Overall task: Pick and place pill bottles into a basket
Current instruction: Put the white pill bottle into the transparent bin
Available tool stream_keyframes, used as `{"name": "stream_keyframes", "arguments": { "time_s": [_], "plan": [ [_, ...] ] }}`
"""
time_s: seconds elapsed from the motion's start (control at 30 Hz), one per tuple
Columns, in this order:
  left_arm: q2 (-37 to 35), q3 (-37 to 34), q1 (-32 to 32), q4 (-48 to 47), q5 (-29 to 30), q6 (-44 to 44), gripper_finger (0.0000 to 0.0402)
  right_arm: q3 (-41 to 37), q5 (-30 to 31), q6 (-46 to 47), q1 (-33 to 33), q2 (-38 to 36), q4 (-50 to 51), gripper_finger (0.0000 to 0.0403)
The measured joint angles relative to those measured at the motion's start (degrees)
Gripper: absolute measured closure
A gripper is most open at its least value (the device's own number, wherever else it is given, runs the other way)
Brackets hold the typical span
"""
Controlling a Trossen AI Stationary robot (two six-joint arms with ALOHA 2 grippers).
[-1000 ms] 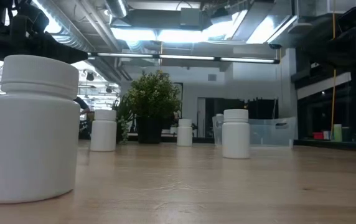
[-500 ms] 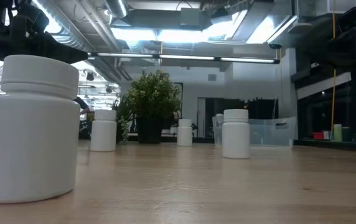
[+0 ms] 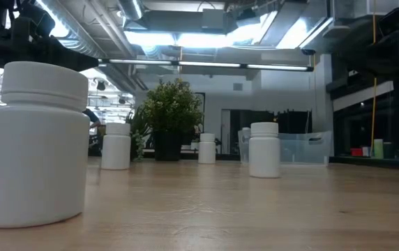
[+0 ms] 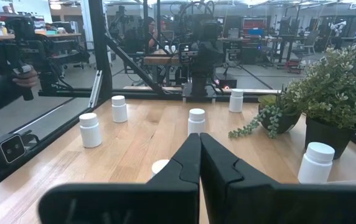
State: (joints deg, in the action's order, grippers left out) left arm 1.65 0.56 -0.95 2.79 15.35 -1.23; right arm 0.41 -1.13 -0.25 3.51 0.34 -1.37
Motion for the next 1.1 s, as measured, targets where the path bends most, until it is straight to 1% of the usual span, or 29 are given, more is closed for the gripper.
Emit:
{"name": "stream_keyframes", "arguments": {
  "time_s": [0.23, 0.33, 0.43, 0.57, 0.67, 0.83, 1.1],
  "plan": [
    [0.0, 0.0, 0.0, 0.0, -0.02, 0.0, 0.0395, 0.01, 0.02, -0.08, -0.02, 0.02, 0.0, 0.0398],
    [0.0, 0.01, 0.0, 0.0, -0.33, 0.0, 0.0395, 0.01, 0.25, -2.3, 0.0, 0.02, 0.0, 0.0398],
    [0.01, 0.0, 0.0, 0.0, -0.08, 0.0, 0.0395, 0.01, 2.18, -4.78, 0.0, 0.02, -0.3, 0.0398],
    [0.01, 0.0, 0.0, 0.02, 0.54, -0.51, 0.0394, 0.02, 6.27, -4.81, -0.02, 0.02, -1.33, 0.0398],
    [0.02, 0.02, 0.0, 0.02, 0.59, -1.42, 0.0385, 0.0, 7.76, -4.81, -0.02, 0.01, -1.42, 0.0398],
    [0.01, 0.02, 0.0, 0.02, 0.72, -1.46, 0.034, 0.02, 7.78, -4.81, 0.0, 0.0, -1.44, 0.0398],
    [0.27, 0.02, 0.0, 0.02, 1.17, -2.96, 0.0237, 0.01, 7.76, -4.96, -0.01, 0.0, -1.42, 0.0398]
  ]
}}
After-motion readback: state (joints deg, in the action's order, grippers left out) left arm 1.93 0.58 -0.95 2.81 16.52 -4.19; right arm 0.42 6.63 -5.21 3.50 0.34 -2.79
